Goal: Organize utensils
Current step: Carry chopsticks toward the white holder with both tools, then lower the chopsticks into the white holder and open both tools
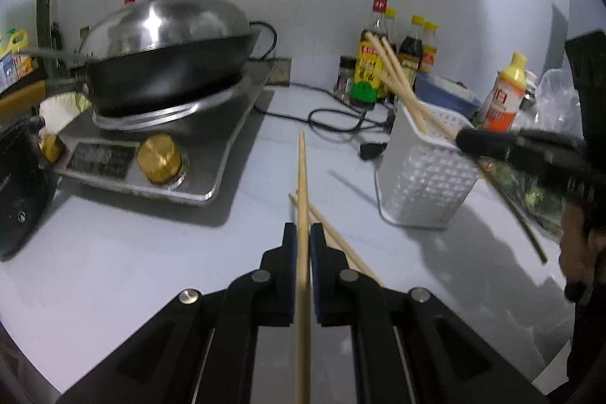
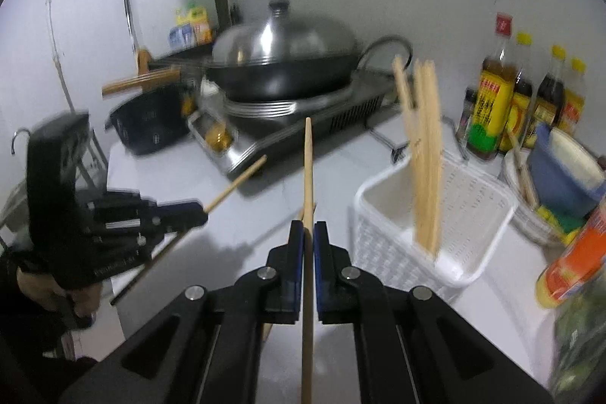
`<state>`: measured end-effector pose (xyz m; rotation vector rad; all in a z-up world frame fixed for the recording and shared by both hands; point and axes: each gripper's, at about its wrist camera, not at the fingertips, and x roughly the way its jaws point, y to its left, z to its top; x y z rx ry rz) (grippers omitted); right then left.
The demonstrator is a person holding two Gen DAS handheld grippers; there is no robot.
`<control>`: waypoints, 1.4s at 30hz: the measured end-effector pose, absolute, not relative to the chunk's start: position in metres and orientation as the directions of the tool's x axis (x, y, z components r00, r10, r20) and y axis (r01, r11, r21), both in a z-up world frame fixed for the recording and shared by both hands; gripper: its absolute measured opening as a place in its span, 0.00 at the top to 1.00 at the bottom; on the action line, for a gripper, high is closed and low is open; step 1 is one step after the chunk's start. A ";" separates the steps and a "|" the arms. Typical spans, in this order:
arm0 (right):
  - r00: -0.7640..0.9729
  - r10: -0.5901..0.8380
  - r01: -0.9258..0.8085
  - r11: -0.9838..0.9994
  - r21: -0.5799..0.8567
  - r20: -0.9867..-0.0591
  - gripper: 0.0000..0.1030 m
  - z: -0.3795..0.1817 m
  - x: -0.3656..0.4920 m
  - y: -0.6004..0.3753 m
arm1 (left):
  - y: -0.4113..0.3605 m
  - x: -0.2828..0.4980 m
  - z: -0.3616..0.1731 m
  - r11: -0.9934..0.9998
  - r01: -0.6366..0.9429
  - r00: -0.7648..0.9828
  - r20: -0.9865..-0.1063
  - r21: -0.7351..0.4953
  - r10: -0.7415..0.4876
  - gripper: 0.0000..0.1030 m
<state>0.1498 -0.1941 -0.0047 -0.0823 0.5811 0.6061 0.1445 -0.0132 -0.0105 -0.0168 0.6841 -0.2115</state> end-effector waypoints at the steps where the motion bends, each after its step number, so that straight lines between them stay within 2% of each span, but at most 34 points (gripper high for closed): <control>1: 0.684 0.512 -0.554 0.828 0.086 -0.520 0.95 0.005 0.151 -0.198 | -0.014 0.144 -0.008 0.978 0.189 0.759 -0.619 -0.084 -0.200 0.94; 11: 0.775 0.449 -0.483 0.874 0.040 -0.445 0.95 0.056 0.187 -0.239 | -0.008 0.149 0.015 0.979 0.186 0.796 -0.570 -0.089 -0.203 0.94; 18: 0.795 0.427 -0.459 0.888 0.032 -0.430 0.95 0.066 0.225 -0.235 | 0.009 0.159 0.022 0.981 0.170 0.813 -0.548 -0.098 -0.196 0.94; 25: 0.802 0.392 -0.431 0.902 0.017 -0.451 0.95 0.054 0.260 -0.217 | 0.029 0.168 0.014 0.982 0.143 0.811 -0.554 -0.125 -0.188 0.94; 33: 0.776 0.329 -0.417 0.908 -0.045 -0.538 0.95 0.025 0.270 -0.203 | 0.035 0.172 0.009 0.981 0.140 0.810 -0.554 -0.137 -0.193 0.94; 39: 0.753 0.315 -0.406 0.914 -0.030 -0.578 0.95 0.012 0.260 -0.212 | 0.018 0.172 0.018 0.977 0.168 0.815 -0.540 -0.130 -0.212 0.94; 42: 0.756 0.325 -0.403 0.915 -0.012 -0.568 0.90 0.012 0.250 -0.223 | 0.005 0.173 0.025 0.974 0.187 0.817 -0.531 -0.127 -0.226 0.94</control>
